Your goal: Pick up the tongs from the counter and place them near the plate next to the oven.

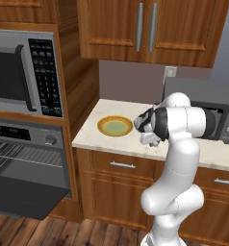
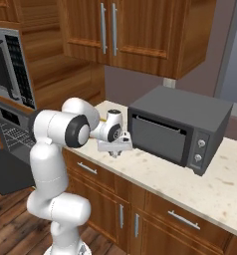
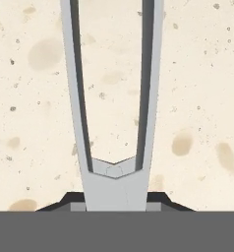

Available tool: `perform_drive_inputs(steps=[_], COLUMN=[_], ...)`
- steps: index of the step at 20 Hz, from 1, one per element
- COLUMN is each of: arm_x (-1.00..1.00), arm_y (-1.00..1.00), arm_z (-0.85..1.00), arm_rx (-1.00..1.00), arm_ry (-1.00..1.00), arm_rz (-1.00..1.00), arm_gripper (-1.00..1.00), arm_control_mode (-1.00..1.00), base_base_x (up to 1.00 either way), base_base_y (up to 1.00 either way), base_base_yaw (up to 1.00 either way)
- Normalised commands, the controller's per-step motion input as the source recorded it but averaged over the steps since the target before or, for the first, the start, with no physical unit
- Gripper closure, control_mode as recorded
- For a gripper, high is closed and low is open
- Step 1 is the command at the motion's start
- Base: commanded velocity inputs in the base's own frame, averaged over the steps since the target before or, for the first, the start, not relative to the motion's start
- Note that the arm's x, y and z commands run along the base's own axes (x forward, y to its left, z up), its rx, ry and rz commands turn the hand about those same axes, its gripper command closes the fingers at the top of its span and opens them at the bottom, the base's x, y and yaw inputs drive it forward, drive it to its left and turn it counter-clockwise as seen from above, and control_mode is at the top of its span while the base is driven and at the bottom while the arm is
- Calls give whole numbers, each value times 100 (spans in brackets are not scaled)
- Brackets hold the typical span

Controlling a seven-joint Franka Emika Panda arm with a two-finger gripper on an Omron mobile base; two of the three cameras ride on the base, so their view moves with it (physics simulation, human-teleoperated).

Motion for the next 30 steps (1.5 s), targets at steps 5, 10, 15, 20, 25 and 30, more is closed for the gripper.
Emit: perform_drive_inputs(steps=[5,10,15,20,25,30], arm_x=[0,0,0,0,-3,-34], arm_y=[0,0,0,0,0,2], arm_z=[-35,-5,0,0,16,79], arm_rx=[0,0,0,0,0,0], arm_ry=[0,0,0,1,0,-2], arm_rz=[-2,0,-2,-3,-1,0], arm_gripper=[100,100,-100,-100,-100,-100], arm_control_mode=[-100,-100,-100,-100,-100,-100], base_base_x=[0,0,0,0,0,0], base_base_y=[0,0,0,0,0,0], base_base_yaw=[0,0,0,0,0,0])
